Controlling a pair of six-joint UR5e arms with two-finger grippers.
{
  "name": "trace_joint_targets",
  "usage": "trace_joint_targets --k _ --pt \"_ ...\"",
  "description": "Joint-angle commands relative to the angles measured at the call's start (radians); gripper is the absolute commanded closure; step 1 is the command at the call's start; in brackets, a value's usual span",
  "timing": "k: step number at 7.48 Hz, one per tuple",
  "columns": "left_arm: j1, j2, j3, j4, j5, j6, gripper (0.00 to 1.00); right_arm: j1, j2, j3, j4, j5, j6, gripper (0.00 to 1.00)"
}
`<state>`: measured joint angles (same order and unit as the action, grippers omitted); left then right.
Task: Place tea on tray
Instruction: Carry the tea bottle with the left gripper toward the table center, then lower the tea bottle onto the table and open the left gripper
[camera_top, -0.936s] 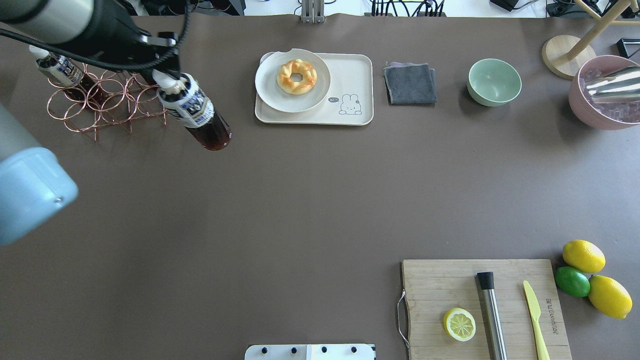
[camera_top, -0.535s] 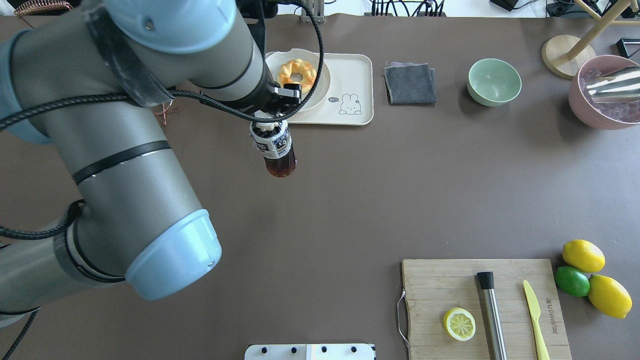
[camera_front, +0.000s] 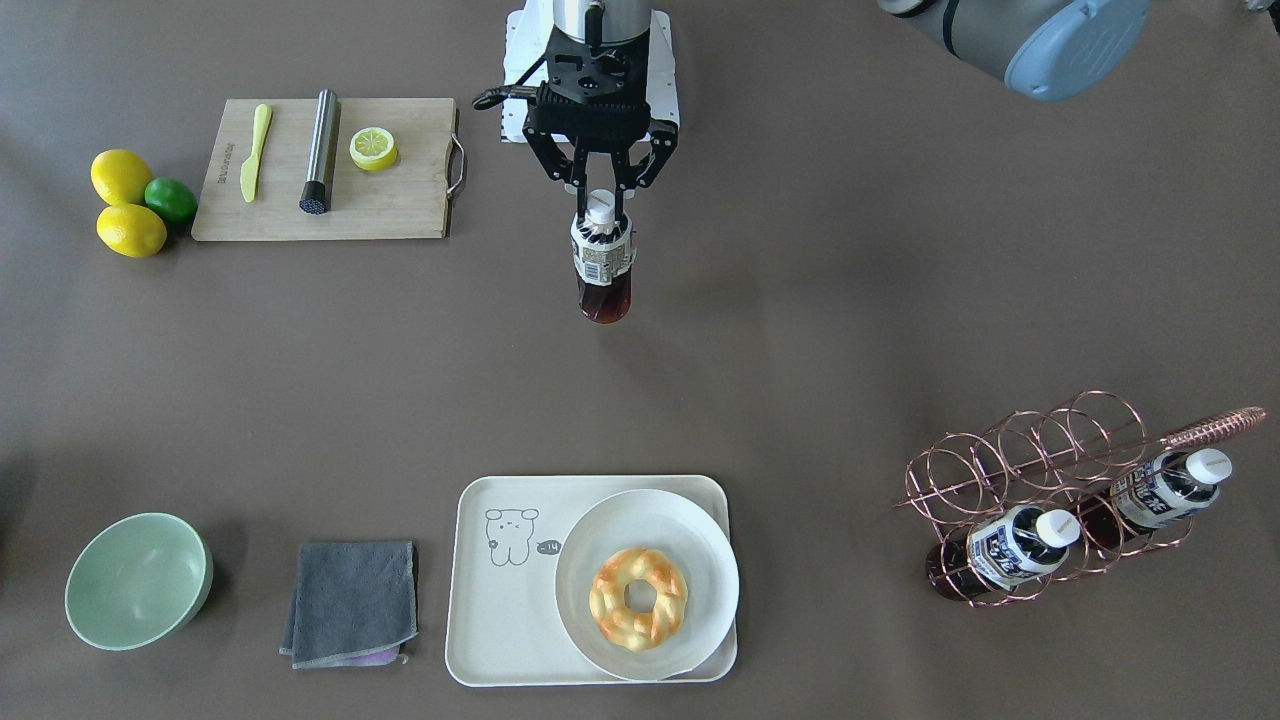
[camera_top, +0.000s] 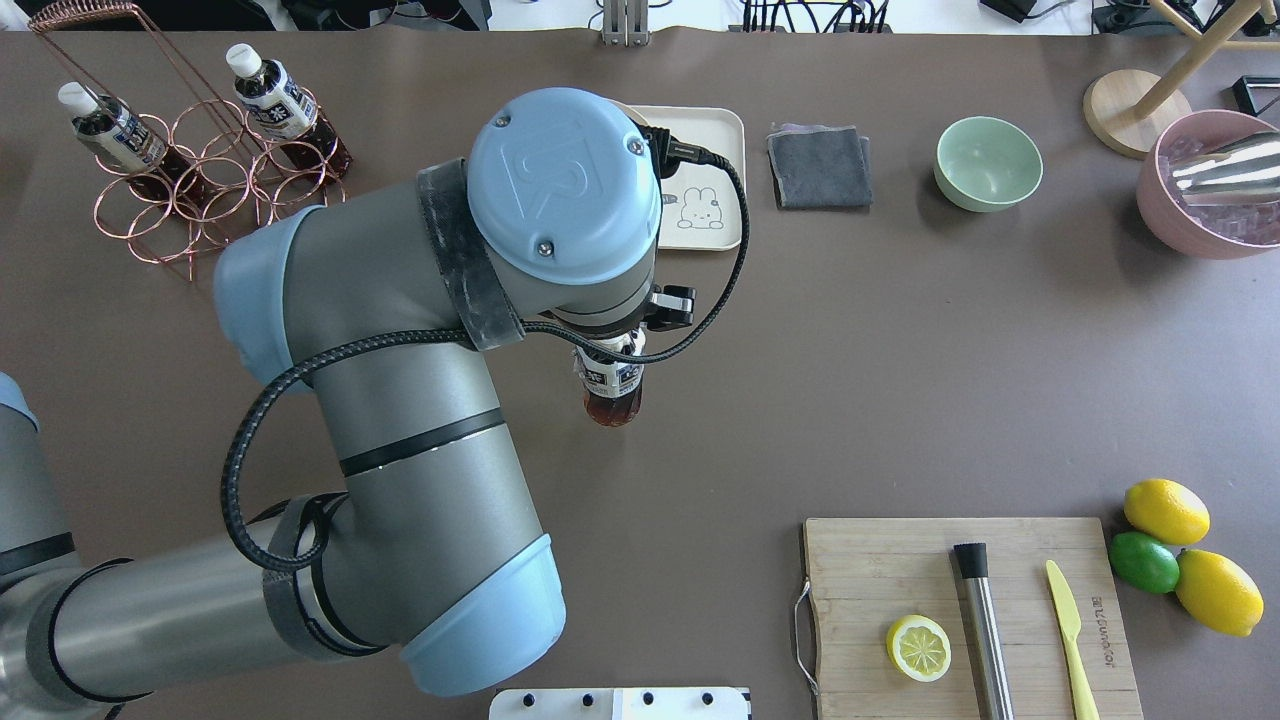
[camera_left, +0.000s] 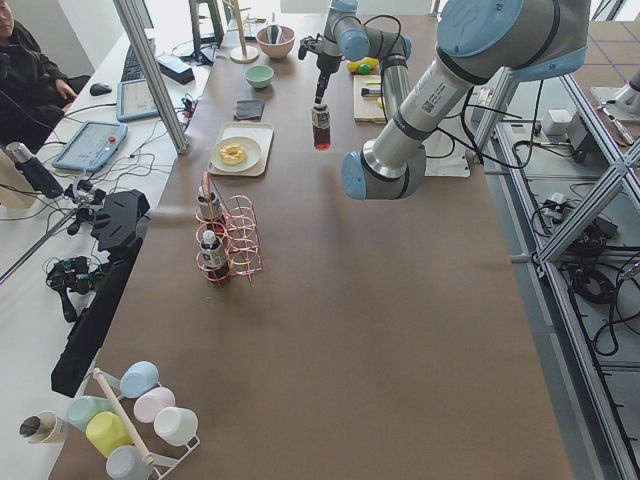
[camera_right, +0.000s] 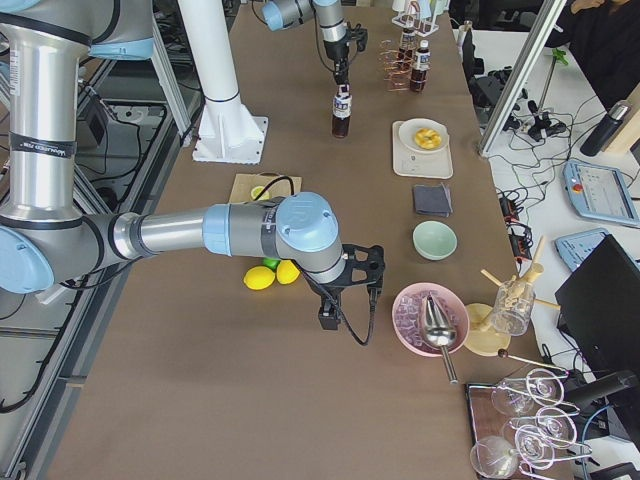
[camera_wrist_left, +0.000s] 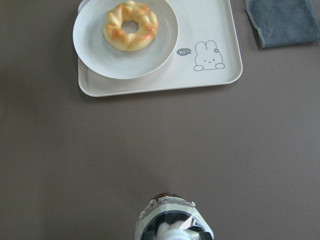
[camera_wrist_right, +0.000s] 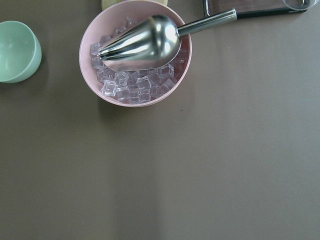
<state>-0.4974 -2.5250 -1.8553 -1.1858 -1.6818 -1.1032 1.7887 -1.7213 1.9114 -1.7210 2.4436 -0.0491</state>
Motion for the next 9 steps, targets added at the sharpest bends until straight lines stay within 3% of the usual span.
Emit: trace_joint_targets --k 1,7,8,9 --pt "0.039 0.011 0.021 -0.049 0.005 -0.009 1.00 0.000 -0.004 0.000 0.000 0.000 0.000 0.00" --pt "0.063 0.044 0.041 -0.093 0.005 0.000 1.00 0.000 0.000 -0.002 0.000 -0.005 0.000 0.00" --pt "0.063 0.078 0.038 -0.142 0.005 0.003 0.57 0.000 0.003 -0.003 0.000 -0.005 0.000 0.00" --pt "0.063 0.081 0.038 -0.149 0.008 0.005 0.02 0.000 0.005 -0.005 -0.002 -0.008 0.000 0.00"
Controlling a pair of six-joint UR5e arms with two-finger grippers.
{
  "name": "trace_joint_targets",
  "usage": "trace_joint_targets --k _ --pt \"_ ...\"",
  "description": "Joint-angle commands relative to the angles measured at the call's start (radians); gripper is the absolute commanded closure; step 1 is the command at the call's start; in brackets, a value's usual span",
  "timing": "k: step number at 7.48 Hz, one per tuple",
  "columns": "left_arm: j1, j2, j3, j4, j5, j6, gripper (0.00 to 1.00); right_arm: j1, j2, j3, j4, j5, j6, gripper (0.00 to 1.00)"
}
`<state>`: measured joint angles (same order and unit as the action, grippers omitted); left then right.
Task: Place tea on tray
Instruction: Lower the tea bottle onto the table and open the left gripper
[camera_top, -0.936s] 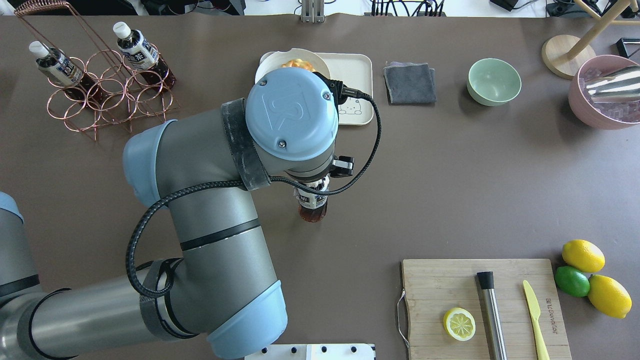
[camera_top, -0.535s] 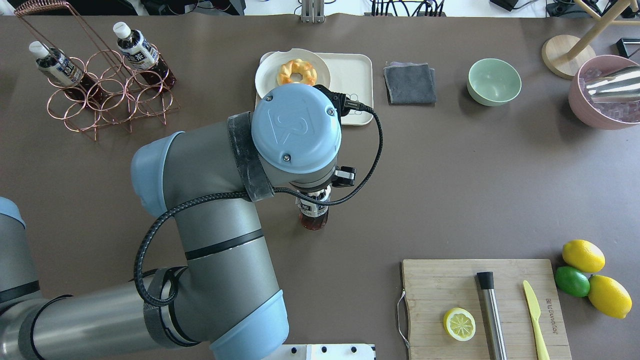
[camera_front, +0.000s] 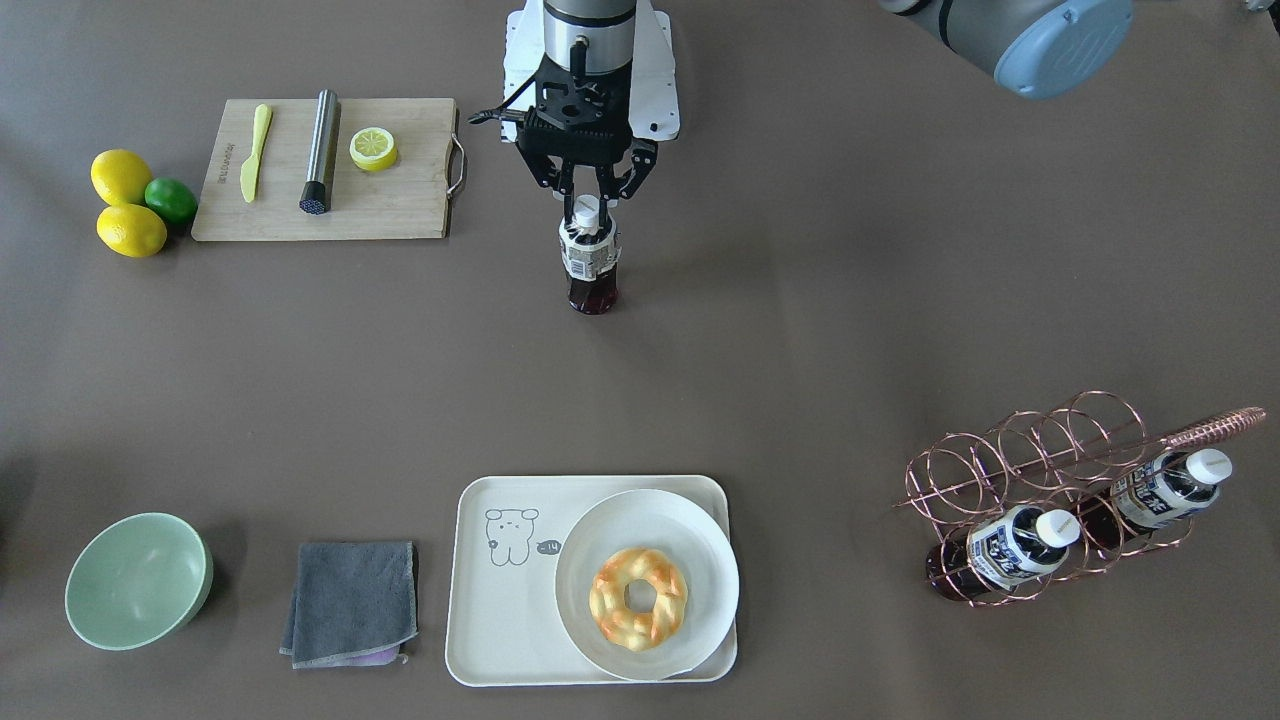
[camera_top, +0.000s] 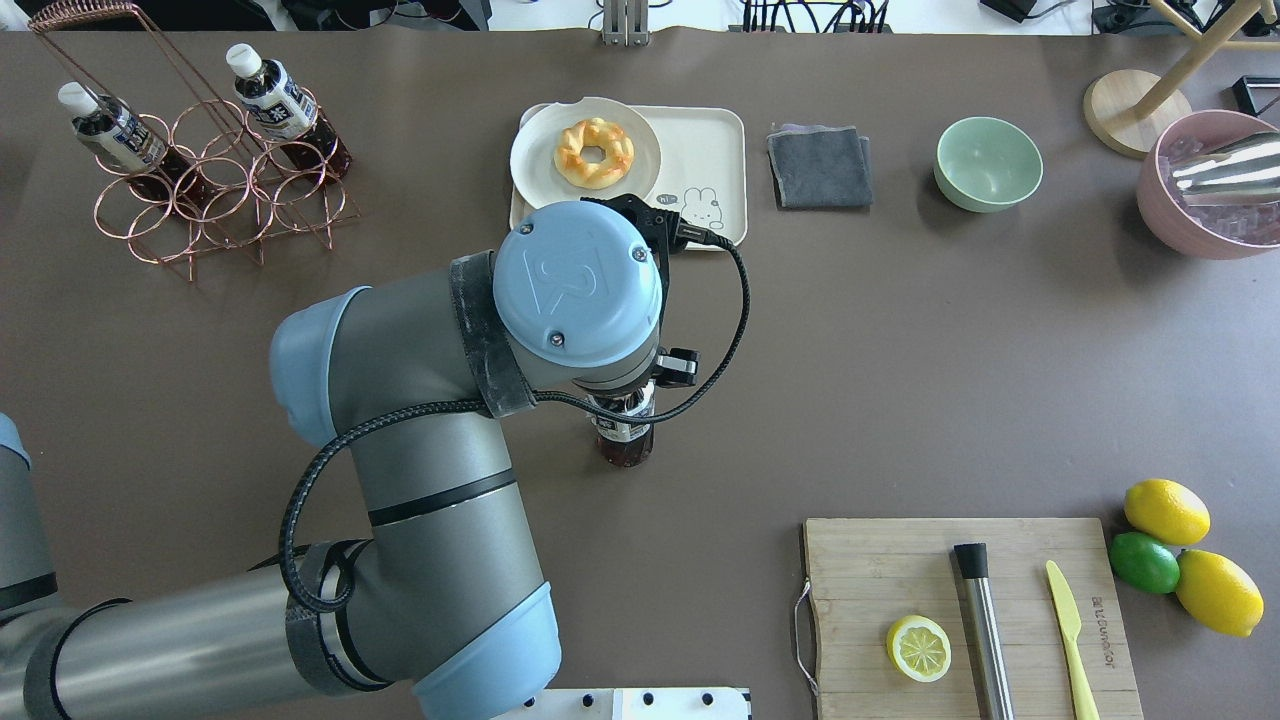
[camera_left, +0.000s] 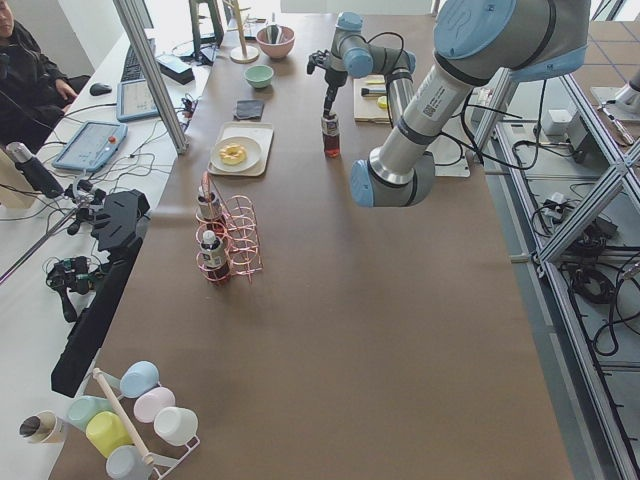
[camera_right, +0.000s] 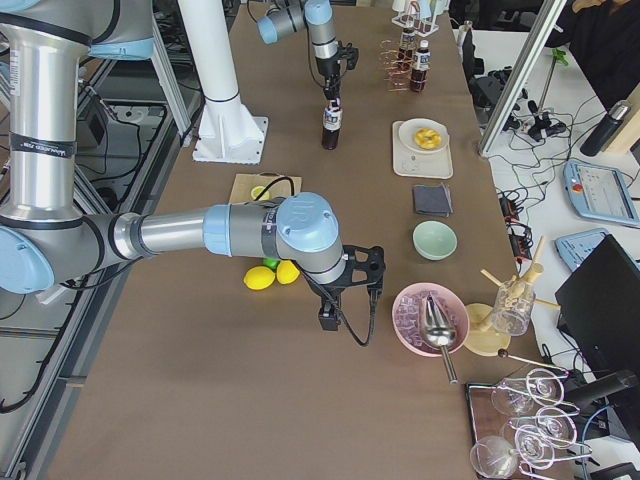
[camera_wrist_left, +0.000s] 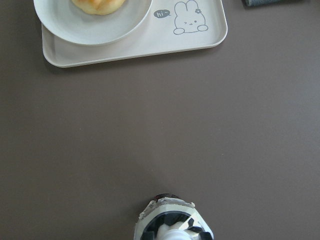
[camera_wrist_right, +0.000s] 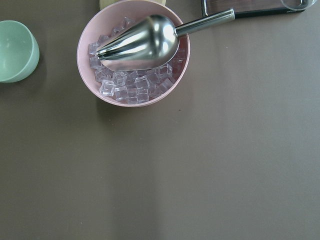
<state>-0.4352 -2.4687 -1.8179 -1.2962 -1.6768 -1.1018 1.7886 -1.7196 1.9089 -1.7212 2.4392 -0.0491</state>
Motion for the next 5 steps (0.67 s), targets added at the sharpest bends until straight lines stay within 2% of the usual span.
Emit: trace_joint_targets --k 1,5 --pt "0.000 0.024 -0.007 -0.037 0.003 0.003 0.02 0.000 0.005 -0.005 -0.002 -0.005 0.000 0.00" --pt "-0.029 0.020 -0.035 -0.031 -0.009 0.005 0.02 0.000 0.006 -0.005 -0.002 -0.006 0.000 0.00"
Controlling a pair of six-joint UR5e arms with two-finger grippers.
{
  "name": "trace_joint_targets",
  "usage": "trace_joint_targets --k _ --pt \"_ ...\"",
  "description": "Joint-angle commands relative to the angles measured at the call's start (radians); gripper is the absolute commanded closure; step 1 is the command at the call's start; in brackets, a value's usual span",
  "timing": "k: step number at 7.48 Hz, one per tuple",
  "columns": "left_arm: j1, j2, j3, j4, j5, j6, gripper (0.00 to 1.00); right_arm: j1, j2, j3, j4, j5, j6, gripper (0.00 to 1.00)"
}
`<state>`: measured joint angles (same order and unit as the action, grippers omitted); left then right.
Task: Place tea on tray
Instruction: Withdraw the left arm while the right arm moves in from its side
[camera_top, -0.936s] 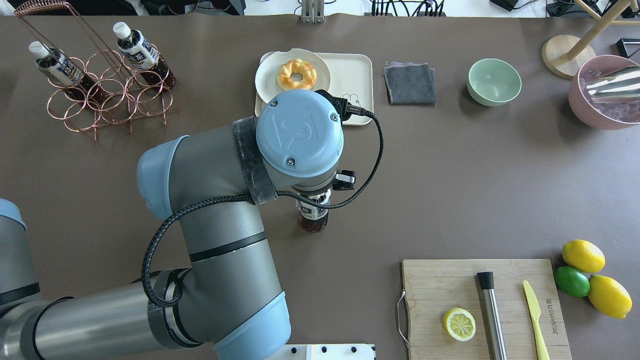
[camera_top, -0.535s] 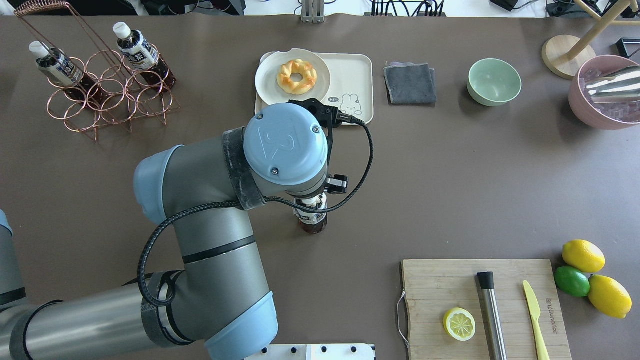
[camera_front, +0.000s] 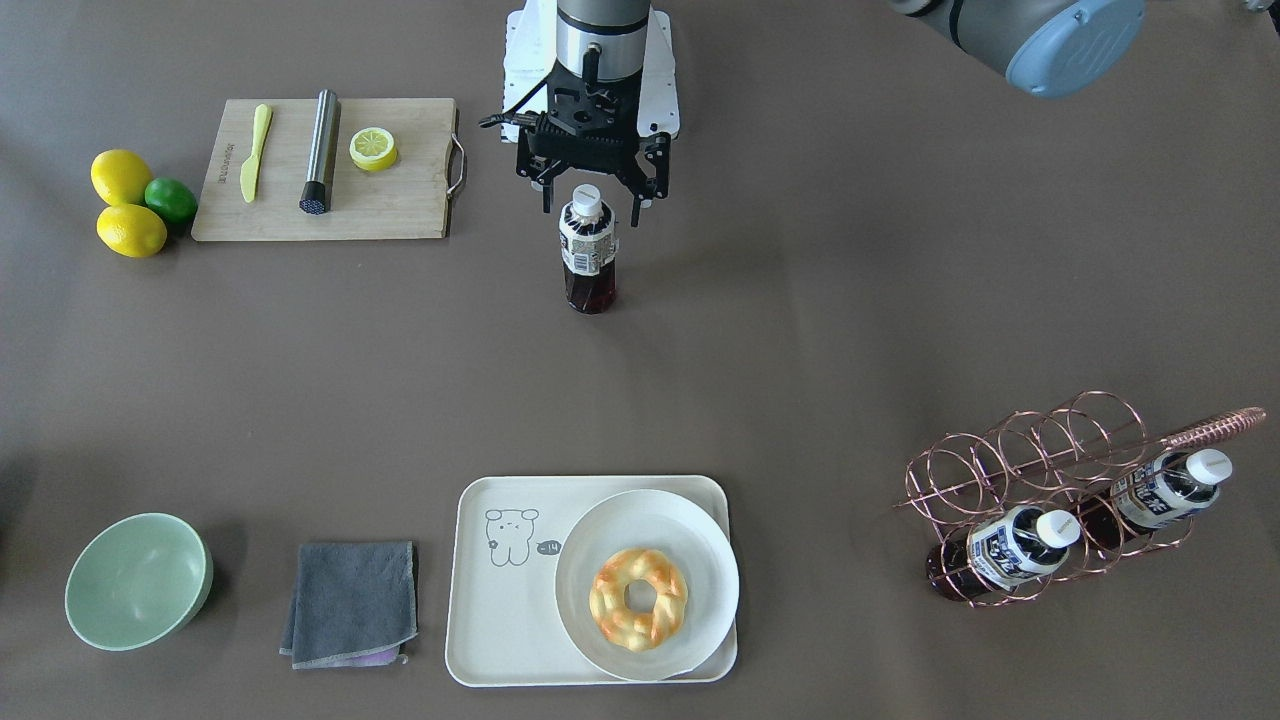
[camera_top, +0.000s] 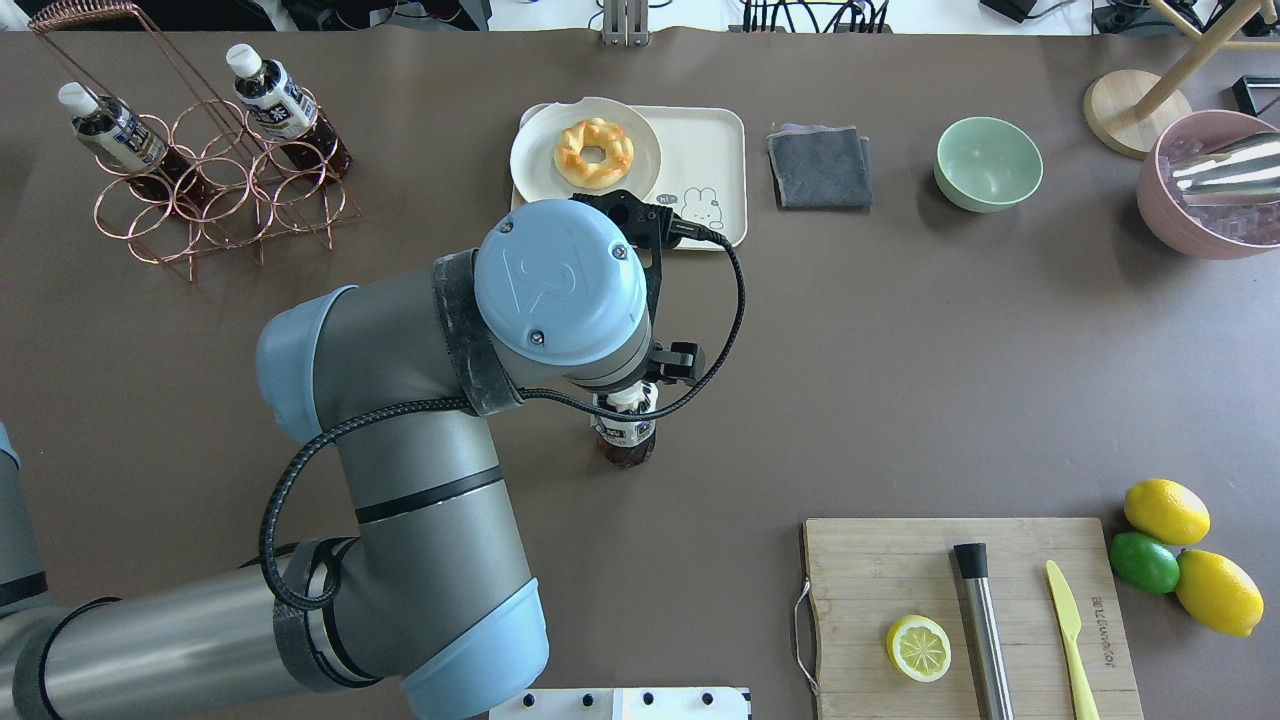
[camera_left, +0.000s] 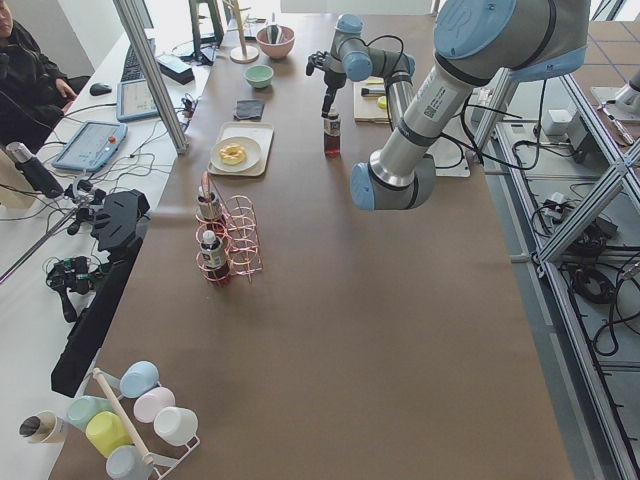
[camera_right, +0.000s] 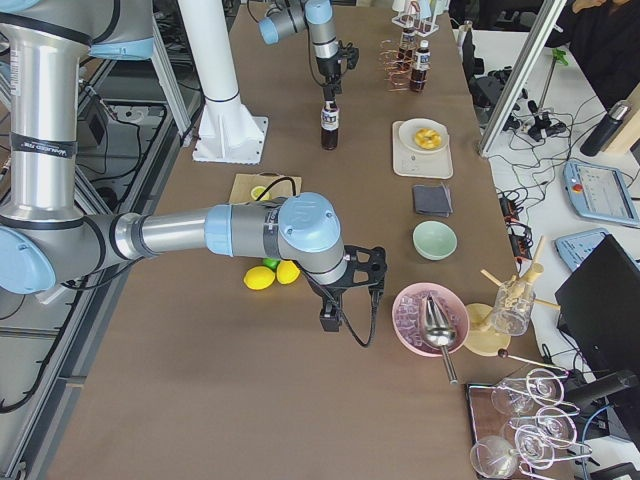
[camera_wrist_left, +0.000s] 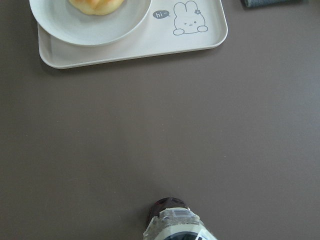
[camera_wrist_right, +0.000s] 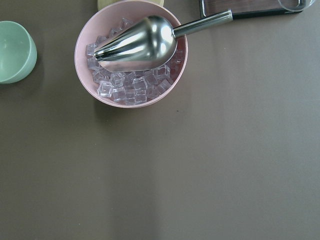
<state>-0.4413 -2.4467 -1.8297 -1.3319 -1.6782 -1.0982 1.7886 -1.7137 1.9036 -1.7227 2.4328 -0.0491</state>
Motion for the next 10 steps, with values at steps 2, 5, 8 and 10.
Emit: trace_joint_targets --k 2,5,8,10 --pt "-0.130 0.041 -0.087 0.034 -0.062 0.117 0.02 0.000 0.002 0.003 0.000 0.008 0.006 0.00" --pt "-0.311 0.282 -0.268 0.010 -0.087 0.123 0.02 -0.026 0.034 0.006 -0.005 0.021 0.038 0.00" --pt "-0.495 0.564 -0.267 -0.177 -0.124 0.364 0.02 -0.203 0.184 0.040 0.000 0.055 0.293 0.00" --pt "-0.710 0.731 -0.191 -0.347 -0.316 0.608 0.02 -0.294 0.252 0.083 -0.002 0.054 0.421 0.00"
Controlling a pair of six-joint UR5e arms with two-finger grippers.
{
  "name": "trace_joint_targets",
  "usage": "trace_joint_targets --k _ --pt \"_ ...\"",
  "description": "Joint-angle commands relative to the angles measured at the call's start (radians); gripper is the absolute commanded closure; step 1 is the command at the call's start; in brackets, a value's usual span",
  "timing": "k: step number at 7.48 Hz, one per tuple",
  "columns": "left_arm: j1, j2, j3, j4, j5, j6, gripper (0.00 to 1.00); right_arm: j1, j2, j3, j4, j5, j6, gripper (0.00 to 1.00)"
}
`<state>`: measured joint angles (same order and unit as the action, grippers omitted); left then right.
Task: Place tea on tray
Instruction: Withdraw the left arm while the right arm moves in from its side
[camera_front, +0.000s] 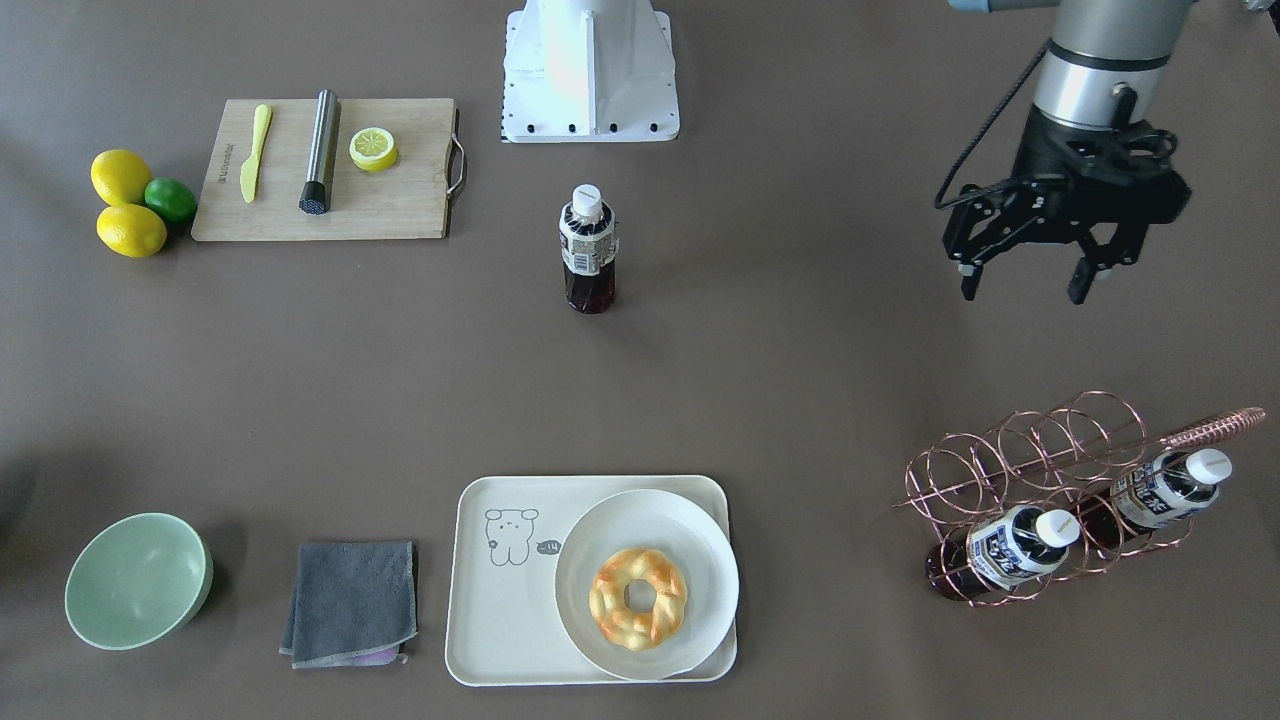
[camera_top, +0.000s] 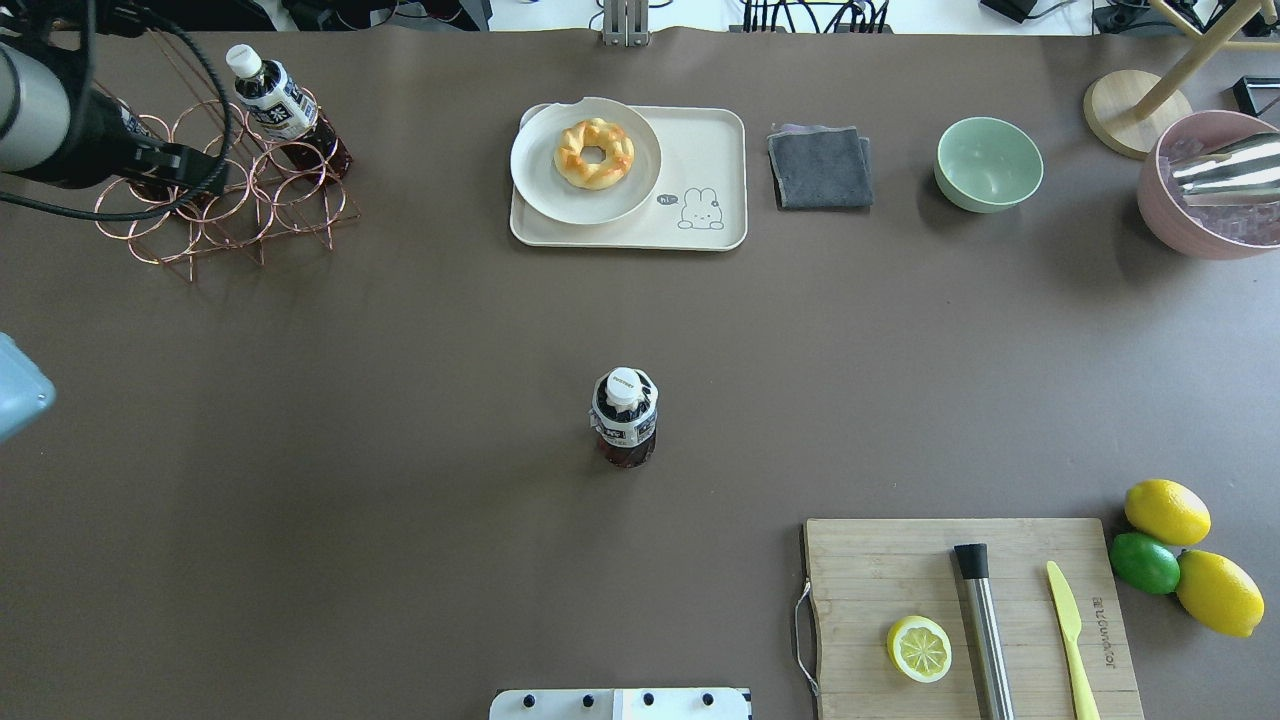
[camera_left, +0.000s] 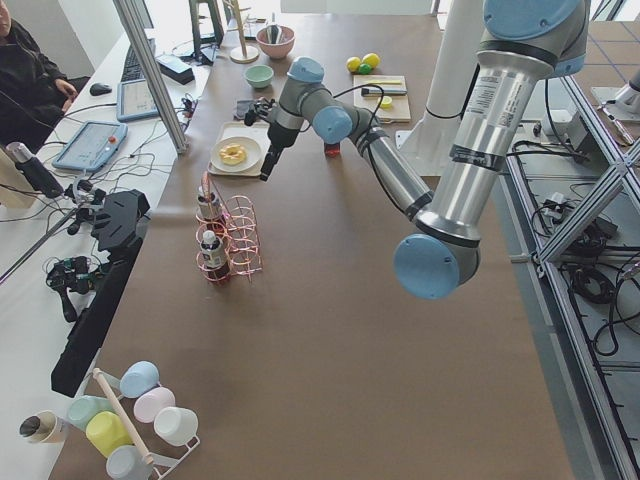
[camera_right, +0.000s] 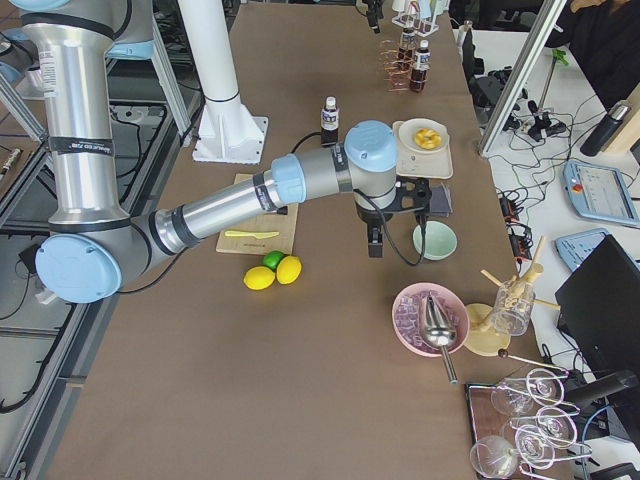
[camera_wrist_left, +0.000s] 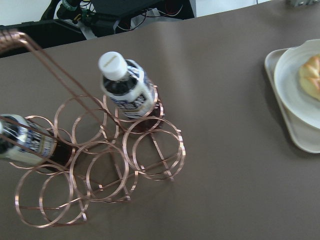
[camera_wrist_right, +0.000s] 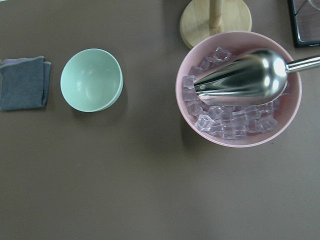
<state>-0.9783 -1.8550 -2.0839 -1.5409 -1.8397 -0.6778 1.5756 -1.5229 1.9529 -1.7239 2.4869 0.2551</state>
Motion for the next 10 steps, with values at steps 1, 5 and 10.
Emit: trace_joint_targets --k 1,5,10 --pt "-0.289 0.183 0.155 -0.207 -0.287 0.201 0.02 -0.119 0.094 0.052 0.000 -0.003 0.192 0.00" --pt "-0.571 0.194 0.480 -0.285 -0.486 0.468 0.02 -0.357 0.320 0.063 0.000 -0.123 0.542 0.00" --pt "-0.752 0.218 0.536 -0.240 -0.687 0.492 0.02 -0.578 0.438 0.084 -0.002 -0.290 0.757 0.00"
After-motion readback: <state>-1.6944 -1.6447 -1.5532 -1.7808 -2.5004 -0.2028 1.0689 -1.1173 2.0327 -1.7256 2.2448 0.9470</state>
